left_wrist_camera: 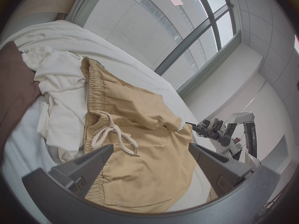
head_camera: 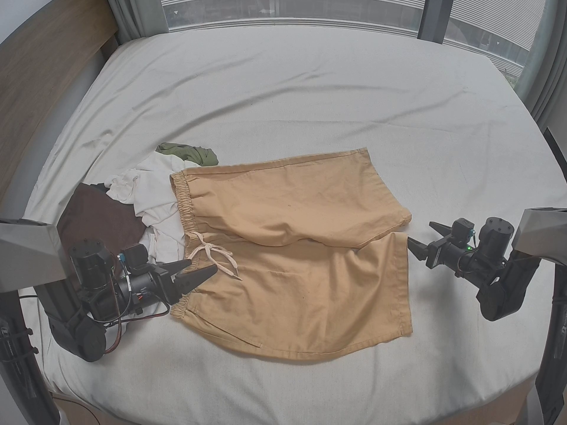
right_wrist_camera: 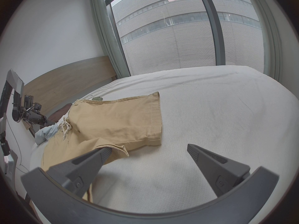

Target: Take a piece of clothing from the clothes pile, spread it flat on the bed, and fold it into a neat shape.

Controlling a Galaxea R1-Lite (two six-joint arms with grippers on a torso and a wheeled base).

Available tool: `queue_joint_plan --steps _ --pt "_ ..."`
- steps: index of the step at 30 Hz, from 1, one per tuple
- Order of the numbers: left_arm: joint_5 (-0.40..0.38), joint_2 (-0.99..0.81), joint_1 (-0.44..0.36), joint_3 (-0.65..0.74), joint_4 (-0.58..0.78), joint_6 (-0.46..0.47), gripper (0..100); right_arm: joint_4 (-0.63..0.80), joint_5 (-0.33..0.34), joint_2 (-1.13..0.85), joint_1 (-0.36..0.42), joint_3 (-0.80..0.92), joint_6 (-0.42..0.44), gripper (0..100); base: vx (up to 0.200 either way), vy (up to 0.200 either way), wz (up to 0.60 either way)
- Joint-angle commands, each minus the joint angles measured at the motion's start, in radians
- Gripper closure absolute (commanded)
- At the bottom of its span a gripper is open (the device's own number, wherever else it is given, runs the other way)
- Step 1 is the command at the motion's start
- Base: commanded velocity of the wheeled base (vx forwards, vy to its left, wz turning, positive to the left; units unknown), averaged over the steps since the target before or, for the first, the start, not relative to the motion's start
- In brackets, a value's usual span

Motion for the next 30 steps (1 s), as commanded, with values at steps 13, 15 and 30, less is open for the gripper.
queue_joint_plan --steps 13,15,30 --pt "0.000 0.020 0.008 0.000 -0.001 -0.002 0 0.054 -0.041 -0.065 -0.058 -0.048 0.003 0 0.000 0.000 0.00" --pt "0.001 0.020 0.008 0.002 -0.001 -0.002 0 0.054 -0.041 -0.067 -0.052 -0.041 0.004 0 0.000 0.000 0.00" --pt "0.000 0.017 0.010 0.006 -0.001 0.001 0 0.032 -0.006 -0.131 0.128 0.134 0.089 0 0.000 0.000 0.00"
